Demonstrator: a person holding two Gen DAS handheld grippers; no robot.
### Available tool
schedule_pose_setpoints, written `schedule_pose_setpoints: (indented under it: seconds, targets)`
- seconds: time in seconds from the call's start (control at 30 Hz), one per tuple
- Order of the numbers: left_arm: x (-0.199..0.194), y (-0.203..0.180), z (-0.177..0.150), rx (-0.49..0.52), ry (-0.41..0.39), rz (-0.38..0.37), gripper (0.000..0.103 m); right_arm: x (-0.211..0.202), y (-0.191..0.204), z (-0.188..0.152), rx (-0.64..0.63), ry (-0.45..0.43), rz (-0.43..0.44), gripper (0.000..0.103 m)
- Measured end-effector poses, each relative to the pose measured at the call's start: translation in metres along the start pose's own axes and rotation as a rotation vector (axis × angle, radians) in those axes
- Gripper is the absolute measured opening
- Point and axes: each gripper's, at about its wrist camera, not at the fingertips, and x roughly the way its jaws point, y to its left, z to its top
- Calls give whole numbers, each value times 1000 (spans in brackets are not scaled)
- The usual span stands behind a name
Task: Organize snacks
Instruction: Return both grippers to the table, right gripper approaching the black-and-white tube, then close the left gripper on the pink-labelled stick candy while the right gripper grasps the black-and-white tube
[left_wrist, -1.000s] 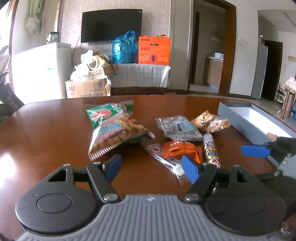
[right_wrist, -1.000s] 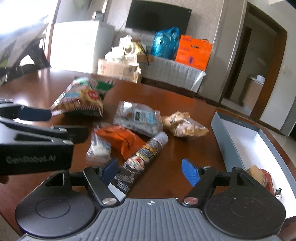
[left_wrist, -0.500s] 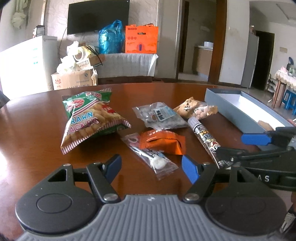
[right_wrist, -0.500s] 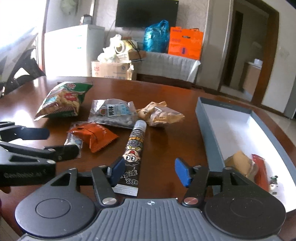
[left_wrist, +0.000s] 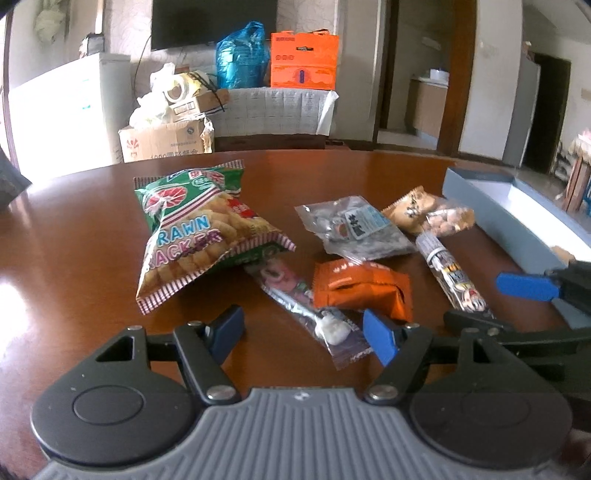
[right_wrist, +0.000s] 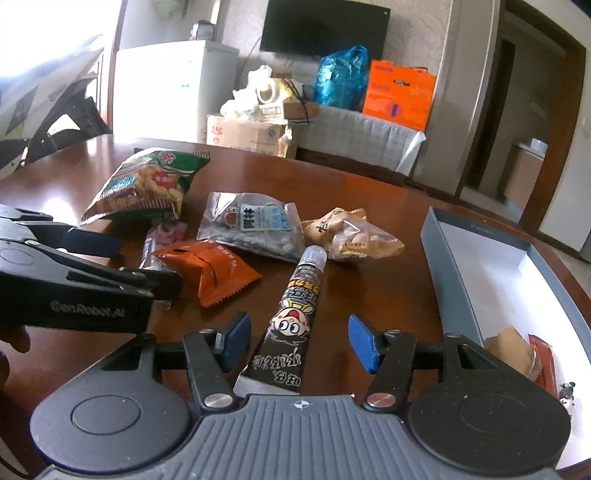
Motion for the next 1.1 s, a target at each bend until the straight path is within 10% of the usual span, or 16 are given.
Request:
schedule_pose_setpoints:
  seconds: [0.2, 0.37, 0.57, 0.97, 1.1]
  targets:
    - [5, 3, 3, -1, -4, 14, 68, 3, -2, 0, 13, 0, 0, 67]
    - [5, 6, 1, 1, -24, -5, 36, 1, 1, 3, -11, 12, 40, 33]
    - [2, 20, -1, -62, -30, -48, 17, -2, -2, 3, 9, 18, 64, 29]
    - [-14, 18, -6, -26, -17, -36, 13, -14, -2, 2, 6, 40, 83, 28]
    - [-12, 12, -6, 5, -4, 8, 30, -13, 0, 3, 14, 13, 71, 60]
